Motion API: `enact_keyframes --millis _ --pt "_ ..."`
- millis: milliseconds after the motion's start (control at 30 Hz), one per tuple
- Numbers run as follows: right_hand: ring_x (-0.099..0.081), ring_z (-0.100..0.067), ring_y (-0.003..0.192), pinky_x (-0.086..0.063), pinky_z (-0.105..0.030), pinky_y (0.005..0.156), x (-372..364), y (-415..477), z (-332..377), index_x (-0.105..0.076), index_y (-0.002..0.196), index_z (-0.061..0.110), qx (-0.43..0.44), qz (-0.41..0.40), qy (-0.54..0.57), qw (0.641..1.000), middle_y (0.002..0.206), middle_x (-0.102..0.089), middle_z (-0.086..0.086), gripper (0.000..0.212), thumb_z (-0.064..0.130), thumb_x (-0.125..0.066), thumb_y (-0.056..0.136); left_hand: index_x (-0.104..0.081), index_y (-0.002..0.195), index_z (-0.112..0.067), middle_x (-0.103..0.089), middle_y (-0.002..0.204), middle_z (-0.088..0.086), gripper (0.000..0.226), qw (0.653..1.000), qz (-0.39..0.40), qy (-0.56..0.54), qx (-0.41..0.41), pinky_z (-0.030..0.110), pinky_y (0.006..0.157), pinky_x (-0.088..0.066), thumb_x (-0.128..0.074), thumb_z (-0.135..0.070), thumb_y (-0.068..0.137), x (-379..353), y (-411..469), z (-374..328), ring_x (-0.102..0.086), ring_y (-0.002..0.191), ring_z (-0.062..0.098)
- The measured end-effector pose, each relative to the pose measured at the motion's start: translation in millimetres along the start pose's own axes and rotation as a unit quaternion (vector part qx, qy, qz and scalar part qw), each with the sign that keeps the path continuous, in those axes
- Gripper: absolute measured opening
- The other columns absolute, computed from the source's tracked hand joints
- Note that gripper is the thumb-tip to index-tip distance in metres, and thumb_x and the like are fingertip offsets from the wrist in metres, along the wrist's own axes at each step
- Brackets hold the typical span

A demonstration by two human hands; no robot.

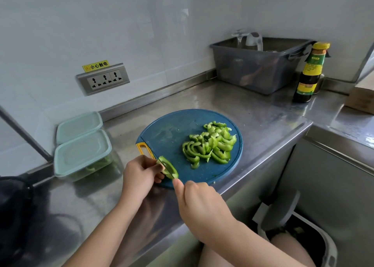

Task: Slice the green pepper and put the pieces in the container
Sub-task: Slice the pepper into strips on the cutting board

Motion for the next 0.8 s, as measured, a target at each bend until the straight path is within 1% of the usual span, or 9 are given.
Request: enact_keyframes --millis 100,167,333,500,567,600,667,733,800 --pt "-0.031 -0.032 0.062 -0.024 -0.037 0.053 -5 -1 0 -0.020 0.063 0.019 0.005 0.014 -0.035 0.999 0.061 -0.028 0.001 0.047 0.049 -0.015 0.099 -0.059 0.078 0.009 -0.061 0.049 0.006 0.005 1.000 0.003 -0.015 0.011 0.020 0.041 -0.046 -0.064 0.007 0.077 0 -1 -1 -0.055 0.040 0.011" --pt "-0.028 -0.028 0.056 -0.017 -0.032 0.045 -7 0 1 -0.018 0.063 0.019 0.009 0.016 -0.051 0.999 0.061 -0.027 0.001 0.047 0.048 -0.015 0.099 -0.060 0.082 0.012 -0.062 0.057 0.013 0.010 1.000 0.005 -0.013 0.009 0.021 0.042 -0.046 -0.064 0.006 0.076 0 -2 -1 -0.055 0.041 0.012" --pt "-0.034 -0.031 0.061 -0.024 -0.034 0.053 -6 7 2 -0.021 0.062 0.017 0.000 0.045 -0.055 0.997 0.061 -0.029 0.000 0.048 0.045 -0.016 0.101 -0.060 0.084 0.010 -0.065 0.060 0.014 0.012 1.000 0.007 -0.002 0.014 0.023 0.043 -0.047 -0.066 0.004 0.076 0 -1 0 -0.057 0.044 0.013" --pt "-0.025 -0.021 0.050 -0.025 -0.031 0.047 -1 11 11 -0.022 0.063 0.014 0.044 0.065 -0.087 0.993 0.062 -0.029 -0.004 0.046 0.034 -0.015 0.103 -0.058 0.079 0.005 -0.066 0.064 0.015 0.007 1.000 0.008 -0.002 0.016 0.027 0.048 -0.049 -0.065 0.004 0.077 0 -1 0 -0.059 0.048 0.017" --pt "-0.025 -0.020 0.050 -0.024 -0.031 0.048 -2 15 10 -0.037 0.077 0.010 0.055 0.072 -0.090 0.992 0.062 -0.029 -0.005 0.039 0.029 -0.015 0.104 -0.056 0.072 0.001 -0.063 0.055 0.009 0.011 1.000 0.011 -0.001 0.017 0.027 0.048 -0.047 -0.064 0.007 0.077 -1 -2 -1 -0.056 0.043 0.014" --pt "-0.025 -0.019 0.050 -0.022 -0.030 0.046 -3 19 9 -0.044 0.092 0.008 0.059 0.077 -0.090 0.991 0.063 -0.029 -0.005 0.035 0.026 -0.016 0.104 -0.055 0.069 -0.001 -0.062 0.052 0.007 0.014 1.000 0.012 -0.002 0.018 0.027 0.049 -0.046 -0.063 0.007 0.077 -1 -1 -2 -0.055 0.041 0.013" --pt "-0.026 -0.019 0.051 -0.019 -0.029 0.045 -3 23 8 -0.045 0.109 0.008 0.061 0.090 -0.083 0.991 0.064 -0.029 -0.005 0.030 0.022 -0.019 0.103 -0.055 0.067 -0.002 -0.061 0.049 0.005 0.016 1.000 0.011 -0.003 0.021 0.028 0.048 -0.046 -0.063 0.007 0.077 -1 -1 -2 -0.055 0.040 0.012" --pt "-0.028 -0.020 0.052 -0.029 -0.031 0.050 -1 28 9 -0.046 0.103 0.007 0.061 0.102 -0.073 0.990 0.063 -0.029 -0.004 0.029 0.020 -0.021 0.103 -0.055 0.067 -0.003 -0.061 0.052 0.009 0.016 1.000 0.010 -0.001 0.025 0.029 0.045 -0.045 -0.062 0.007 0.078 -1 -1 -2 -0.055 0.040 0.012" --pt "-0.032 -0.020 0.055 -0.037 -0.035 0.064 5 36 13 -0.043 0.089 0.009 0.062 0.109 -0.055 0.991 0.063 -0.029 -0.001 0.025 0.020 -0.025 0.102 -0.054 0.067 -0.002 -0.061 0.054 0.010 0.017 1.000 0.010 0.000 0.020 0.028 0.042 -0.044 -0.060 0.009 0.078 -1 0 -2 -0.056 0.040 0.012"
Point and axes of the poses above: each hand's wrist, its own y-axis towards the middle knuckle, its own x-axis out of the back of the hand, z = x × y, the point moved 6 cm from there along y, towards the middle knuckle
